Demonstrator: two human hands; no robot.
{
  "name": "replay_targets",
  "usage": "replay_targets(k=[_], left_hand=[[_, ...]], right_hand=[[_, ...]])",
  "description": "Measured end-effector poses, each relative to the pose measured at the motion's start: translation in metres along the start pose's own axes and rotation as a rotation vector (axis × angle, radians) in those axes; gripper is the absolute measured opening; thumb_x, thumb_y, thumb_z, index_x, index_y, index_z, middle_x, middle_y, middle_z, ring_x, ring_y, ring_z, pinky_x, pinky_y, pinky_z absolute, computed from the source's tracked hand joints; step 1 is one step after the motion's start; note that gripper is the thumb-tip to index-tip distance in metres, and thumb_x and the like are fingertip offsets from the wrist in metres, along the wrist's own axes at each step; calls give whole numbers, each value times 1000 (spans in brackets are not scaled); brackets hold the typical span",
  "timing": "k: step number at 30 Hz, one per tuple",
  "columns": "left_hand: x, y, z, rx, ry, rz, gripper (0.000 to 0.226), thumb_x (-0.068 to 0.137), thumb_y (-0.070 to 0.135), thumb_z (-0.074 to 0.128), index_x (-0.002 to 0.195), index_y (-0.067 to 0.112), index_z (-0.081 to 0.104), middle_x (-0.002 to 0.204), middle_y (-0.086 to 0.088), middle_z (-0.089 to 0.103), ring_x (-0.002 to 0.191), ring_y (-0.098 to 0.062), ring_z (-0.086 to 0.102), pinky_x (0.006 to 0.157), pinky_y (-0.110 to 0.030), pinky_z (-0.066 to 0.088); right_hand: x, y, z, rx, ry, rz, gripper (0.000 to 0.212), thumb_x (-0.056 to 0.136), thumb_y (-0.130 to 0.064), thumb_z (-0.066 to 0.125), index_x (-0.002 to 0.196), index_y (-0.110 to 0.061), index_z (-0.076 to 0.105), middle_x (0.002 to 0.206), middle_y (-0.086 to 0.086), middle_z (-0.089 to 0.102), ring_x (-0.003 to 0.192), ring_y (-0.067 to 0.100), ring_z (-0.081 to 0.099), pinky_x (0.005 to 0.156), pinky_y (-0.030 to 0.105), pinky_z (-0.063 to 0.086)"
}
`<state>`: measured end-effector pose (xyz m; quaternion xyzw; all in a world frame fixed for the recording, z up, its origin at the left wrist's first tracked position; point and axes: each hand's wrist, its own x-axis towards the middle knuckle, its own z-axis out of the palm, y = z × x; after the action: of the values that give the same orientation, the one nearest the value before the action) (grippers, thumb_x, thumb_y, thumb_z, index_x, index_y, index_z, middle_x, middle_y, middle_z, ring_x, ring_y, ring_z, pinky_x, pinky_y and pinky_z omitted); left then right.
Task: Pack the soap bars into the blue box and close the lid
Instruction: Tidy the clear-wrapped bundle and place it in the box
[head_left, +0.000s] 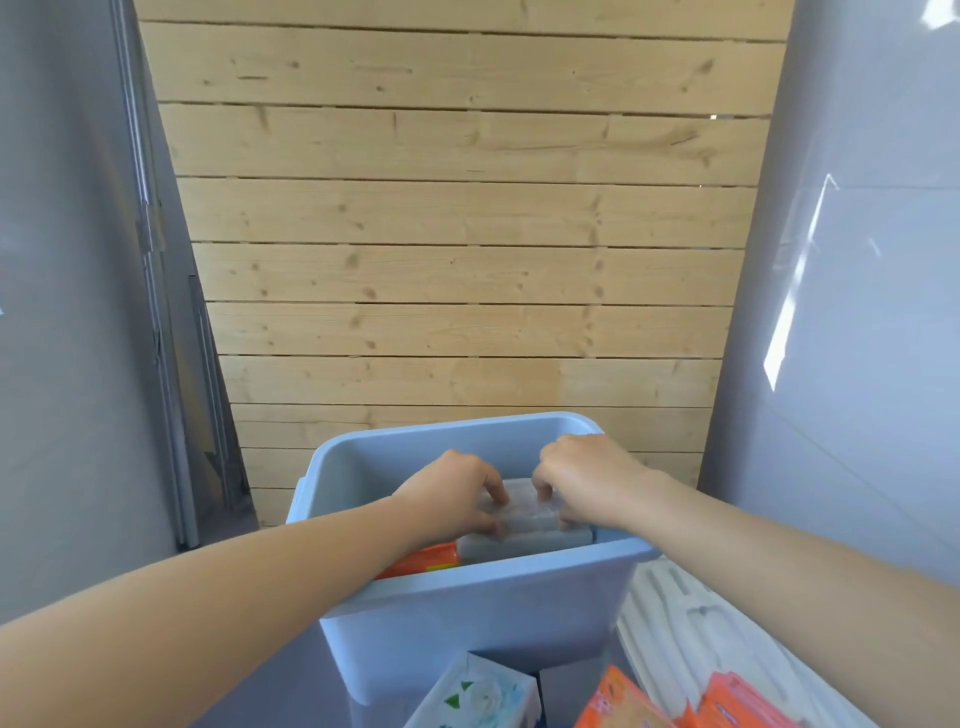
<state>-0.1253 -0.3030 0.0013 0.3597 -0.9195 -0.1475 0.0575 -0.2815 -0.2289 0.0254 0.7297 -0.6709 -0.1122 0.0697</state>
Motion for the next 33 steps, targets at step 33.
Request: replay_targets(k=[33], left_hand=[[2, -9, 13, -19, -77, -23, 80, 66, 31, 77, 133, 21, 36, 132, -2, 51, 115, -20, 51, 91, -34, 47]], right_hand=[[-3, -7, 8, 206, -40, 145, 28, 84, -15, 61, 111, -19, 68, 112, 2, 55, 101, 27, 58, 58, 28, 34]])
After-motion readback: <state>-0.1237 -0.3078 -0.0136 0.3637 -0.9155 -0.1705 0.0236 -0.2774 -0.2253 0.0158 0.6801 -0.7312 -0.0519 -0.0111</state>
